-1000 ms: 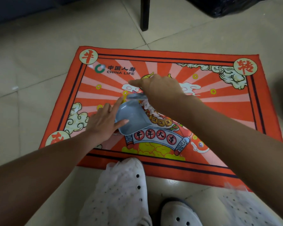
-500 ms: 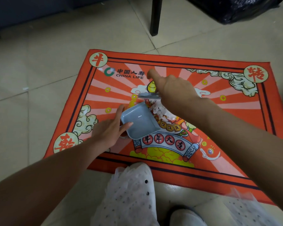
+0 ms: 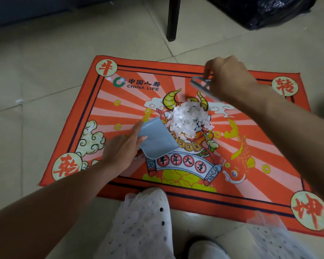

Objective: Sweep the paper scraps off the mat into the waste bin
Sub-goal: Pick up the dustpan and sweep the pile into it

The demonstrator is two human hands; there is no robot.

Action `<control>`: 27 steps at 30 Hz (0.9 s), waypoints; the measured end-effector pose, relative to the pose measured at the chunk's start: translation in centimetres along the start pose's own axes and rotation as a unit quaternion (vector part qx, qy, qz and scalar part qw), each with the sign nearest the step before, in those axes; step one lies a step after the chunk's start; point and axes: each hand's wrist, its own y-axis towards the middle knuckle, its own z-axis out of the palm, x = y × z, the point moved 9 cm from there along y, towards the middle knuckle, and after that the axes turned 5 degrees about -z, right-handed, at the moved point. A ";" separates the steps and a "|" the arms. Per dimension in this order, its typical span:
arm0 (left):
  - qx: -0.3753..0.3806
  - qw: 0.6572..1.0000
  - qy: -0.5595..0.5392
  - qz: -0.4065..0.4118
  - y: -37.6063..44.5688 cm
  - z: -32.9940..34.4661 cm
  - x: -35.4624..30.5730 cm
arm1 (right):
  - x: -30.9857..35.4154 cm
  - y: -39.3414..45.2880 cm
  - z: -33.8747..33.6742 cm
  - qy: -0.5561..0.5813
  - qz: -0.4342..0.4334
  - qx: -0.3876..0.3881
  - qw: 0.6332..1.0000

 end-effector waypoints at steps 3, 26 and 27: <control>0.006 1.000 -0.012 -0.001 0.0 0.0 -0.4 | -2.7 -0.4 0.8 -0.030 0.043 0.031 0.998; 0.027 0.999 -0.035 0.018 1.2 1.7 -1.8 | -3.5 -1.6 6.8 0.003 0.044 0.090 0.995; 0.034 0.999 -0.035 0.021 1.1 1.9 -1.9 | -3.5 -1.8 6.9 0.012 0.048 0.086 0.995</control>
